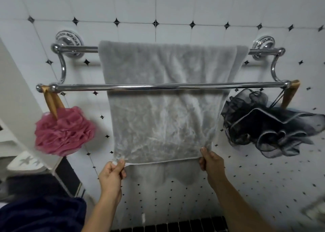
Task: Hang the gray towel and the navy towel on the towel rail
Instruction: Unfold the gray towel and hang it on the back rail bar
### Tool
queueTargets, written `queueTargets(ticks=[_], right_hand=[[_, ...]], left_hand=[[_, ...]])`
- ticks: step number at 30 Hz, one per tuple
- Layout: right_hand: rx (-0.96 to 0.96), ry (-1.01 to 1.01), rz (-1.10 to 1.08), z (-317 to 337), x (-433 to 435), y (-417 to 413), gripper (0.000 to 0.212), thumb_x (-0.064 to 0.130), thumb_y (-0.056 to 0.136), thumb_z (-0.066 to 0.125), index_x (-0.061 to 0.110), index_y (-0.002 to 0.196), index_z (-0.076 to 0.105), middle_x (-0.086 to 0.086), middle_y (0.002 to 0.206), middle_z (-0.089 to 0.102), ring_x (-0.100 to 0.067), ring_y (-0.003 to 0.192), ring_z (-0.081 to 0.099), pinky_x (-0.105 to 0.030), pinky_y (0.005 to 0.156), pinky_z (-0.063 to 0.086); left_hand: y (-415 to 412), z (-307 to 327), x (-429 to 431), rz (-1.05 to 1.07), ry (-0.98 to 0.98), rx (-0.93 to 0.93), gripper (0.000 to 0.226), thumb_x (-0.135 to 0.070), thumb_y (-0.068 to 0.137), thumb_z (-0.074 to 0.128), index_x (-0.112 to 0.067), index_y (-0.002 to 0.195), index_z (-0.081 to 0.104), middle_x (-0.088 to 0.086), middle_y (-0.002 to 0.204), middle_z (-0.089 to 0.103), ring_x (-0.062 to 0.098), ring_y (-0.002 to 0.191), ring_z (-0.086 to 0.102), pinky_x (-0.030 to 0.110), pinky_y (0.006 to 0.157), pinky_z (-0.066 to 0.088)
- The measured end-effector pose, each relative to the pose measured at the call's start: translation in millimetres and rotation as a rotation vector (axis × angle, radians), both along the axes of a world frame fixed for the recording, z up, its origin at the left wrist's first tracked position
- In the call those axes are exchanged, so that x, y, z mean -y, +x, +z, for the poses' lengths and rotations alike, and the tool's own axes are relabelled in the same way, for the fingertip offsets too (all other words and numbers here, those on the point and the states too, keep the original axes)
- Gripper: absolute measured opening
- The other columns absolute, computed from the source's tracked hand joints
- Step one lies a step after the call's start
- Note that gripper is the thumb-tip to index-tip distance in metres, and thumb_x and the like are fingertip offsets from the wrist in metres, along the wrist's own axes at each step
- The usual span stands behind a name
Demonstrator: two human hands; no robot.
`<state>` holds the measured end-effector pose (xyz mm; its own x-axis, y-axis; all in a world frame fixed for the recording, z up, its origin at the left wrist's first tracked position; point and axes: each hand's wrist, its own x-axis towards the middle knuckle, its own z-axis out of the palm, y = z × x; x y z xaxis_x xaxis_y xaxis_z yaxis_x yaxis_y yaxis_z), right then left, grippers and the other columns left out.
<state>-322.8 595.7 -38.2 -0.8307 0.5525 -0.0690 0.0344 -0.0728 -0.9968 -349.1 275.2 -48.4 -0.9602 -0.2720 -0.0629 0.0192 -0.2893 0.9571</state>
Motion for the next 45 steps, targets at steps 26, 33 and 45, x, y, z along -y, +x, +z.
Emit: queueTargets(ticks=[26,33,45], right_hand=[[-0.413,0.042,0.046,155.3,-6.9,-34.3,0.026,0.027,0.076,0.079,0.014,0.098,0.074,-0.007,0.093,0.077,-0.026,0.086,0.074,-0.039,0.073,0.060],[-0.240,0.006,0.073,118.8,-13.3,-22.9,0.014,0.026,0.078,0.078,0.019,0.090,0.076,-0.006,0.087,0.078,-0.026,0.079,0.075,-0.037,0.065,0.061],[0.334,0.632,0.215,140.3,-3.8,9.1,0.035,0.042,0.077,0.076,0.013,0.095,0.069,0.001,0.087,0.071,-0.017,0.077,0.067,-0.028,0.061,0.054]], left_hand=[[-66.4,198.8,-16.0,-0.097,-0.084,-0.460,0.012,-0.010,0.088,0.065,-0.018,0.097,0.066,-0.004,0.090,0.075,0.012,0.084,0.070,0.025,0.077,0.055],[-56.6,146.9,2.0,-0.119,-0.093,-0.302,0.012,-0.015,0.089,0.066,-0.016,0.100,0.070,0.011,0.099,0.074,0.027,0.090,0.071,0.039,0.081,0.057],[-28.5,152.9,10.6,-0.174,-0.507,-0.091,0.041,-0.025,0.087,0.069,-0.013,0.123,0.054,0.005,0.111,0.068,0.024,0.100,0.066,0.040,0.086,0.053]])
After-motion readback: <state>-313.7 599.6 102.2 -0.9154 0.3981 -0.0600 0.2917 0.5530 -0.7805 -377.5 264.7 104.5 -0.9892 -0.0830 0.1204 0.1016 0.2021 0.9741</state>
